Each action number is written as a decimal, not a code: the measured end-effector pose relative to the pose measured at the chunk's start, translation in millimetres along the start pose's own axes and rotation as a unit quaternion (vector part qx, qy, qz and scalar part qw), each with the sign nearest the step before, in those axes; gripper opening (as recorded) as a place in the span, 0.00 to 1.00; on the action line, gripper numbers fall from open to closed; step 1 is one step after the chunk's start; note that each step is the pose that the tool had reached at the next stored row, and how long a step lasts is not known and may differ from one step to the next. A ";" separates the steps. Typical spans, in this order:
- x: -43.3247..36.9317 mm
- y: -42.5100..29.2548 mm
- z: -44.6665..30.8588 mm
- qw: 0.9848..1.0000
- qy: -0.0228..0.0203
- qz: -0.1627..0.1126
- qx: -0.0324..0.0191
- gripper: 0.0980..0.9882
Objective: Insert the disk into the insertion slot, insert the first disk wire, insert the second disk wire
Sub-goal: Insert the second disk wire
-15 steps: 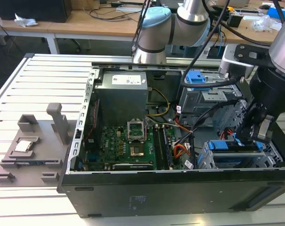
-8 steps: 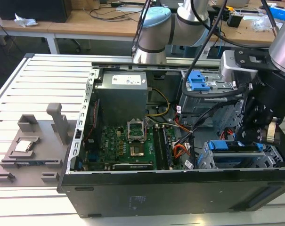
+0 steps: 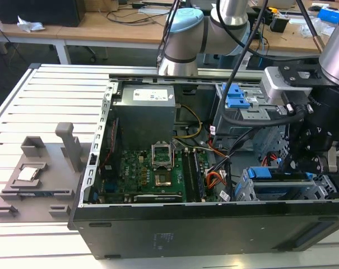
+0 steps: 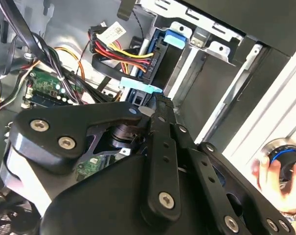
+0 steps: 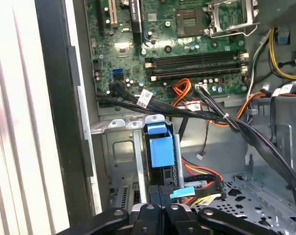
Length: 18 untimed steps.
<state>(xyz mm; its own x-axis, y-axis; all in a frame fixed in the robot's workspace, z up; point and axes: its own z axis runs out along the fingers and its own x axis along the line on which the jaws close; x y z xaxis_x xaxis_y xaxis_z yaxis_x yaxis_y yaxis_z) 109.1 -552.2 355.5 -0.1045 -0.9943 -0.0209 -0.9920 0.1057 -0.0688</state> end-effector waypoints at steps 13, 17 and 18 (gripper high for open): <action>-7.6 -1.0 -13.7 0.999 0.000 -0.041 -0.024 0.01; -7.6 -1.0 -14.2 0.999 0.000 -0.041 -0.024 0.01; -7.6 -1.0 -14.3 0.999 0.000 -0.041 -0.024 0.01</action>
<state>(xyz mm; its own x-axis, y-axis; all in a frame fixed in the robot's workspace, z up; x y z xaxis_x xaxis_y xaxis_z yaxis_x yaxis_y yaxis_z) 109.9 -544.9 370.0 -0.0232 -0.9996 -0.0167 -0.9995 0.0236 -0.0220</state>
